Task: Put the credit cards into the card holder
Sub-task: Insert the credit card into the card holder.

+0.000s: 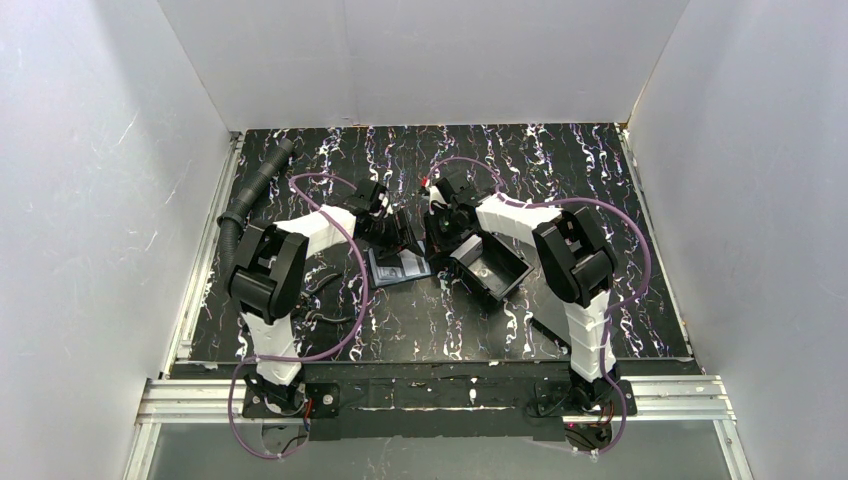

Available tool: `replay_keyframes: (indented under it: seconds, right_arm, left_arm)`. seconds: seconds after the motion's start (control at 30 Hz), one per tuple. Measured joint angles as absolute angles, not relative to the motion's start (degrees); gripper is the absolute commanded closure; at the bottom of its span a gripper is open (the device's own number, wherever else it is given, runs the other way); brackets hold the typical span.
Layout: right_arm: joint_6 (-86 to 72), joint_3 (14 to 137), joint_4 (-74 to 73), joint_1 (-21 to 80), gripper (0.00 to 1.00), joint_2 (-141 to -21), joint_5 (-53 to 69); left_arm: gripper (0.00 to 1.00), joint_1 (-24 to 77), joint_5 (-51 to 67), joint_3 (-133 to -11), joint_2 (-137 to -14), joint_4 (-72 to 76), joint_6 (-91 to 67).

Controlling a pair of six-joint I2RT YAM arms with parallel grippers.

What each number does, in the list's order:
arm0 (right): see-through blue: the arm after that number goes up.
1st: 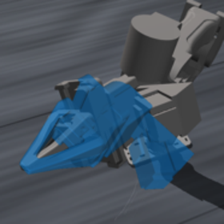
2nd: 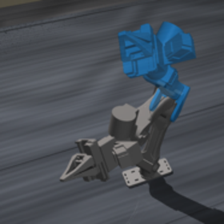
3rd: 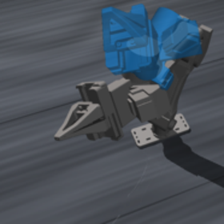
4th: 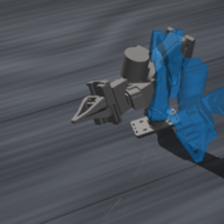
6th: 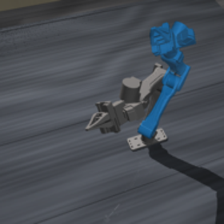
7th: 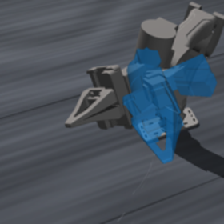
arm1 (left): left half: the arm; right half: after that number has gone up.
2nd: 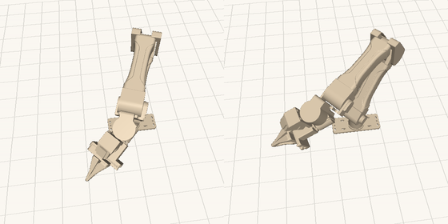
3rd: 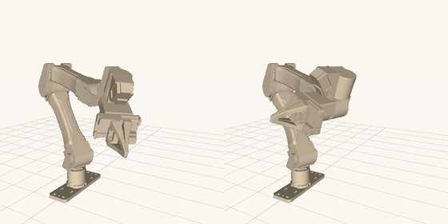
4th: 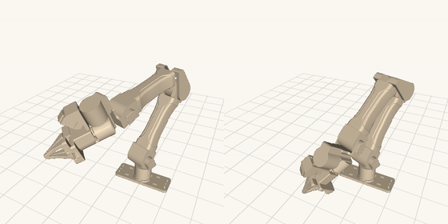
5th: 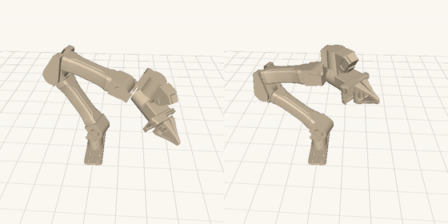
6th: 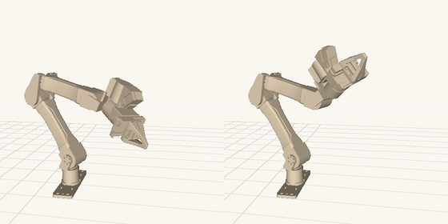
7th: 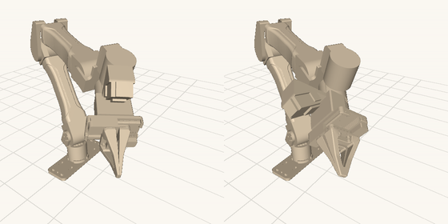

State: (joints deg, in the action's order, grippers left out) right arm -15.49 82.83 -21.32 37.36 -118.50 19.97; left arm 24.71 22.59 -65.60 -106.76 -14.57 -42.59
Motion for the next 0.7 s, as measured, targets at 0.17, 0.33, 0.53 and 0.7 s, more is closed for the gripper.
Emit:
replay_keyframes:
  seconds: [0.17, 0.33, 0.53, 0.7]
  right_arm:
    - [-16.1, 82.83, -21.21, 37.26, 0.94, -118.56, 20.47]
    - [-16.6, 82.83, -21.17, 37.15, 0.81, -118.56, 20.78]
    - [-18.7, 82.83, -21.08, 36.38, 0.61, -118.43, 21.71]
    - [-20.97, 82.7, -21.1, 35.03, 0.56, -117.73, 21.06]
  left_arm:
    - [0.4, 24.8, 24.49, -66.46, -107.94, -13.61, -42.48]
    - [0.42, 24.86, 24.88, -66.46, -107.94, -13.34, -41.36]
    - [0.42, 24.86, 26.0, -66.43, -108.42, -12.03, -40.58]
    - [0.4, 24.84, 26.5, -66.17, -108.84, -9.85, -40.56]
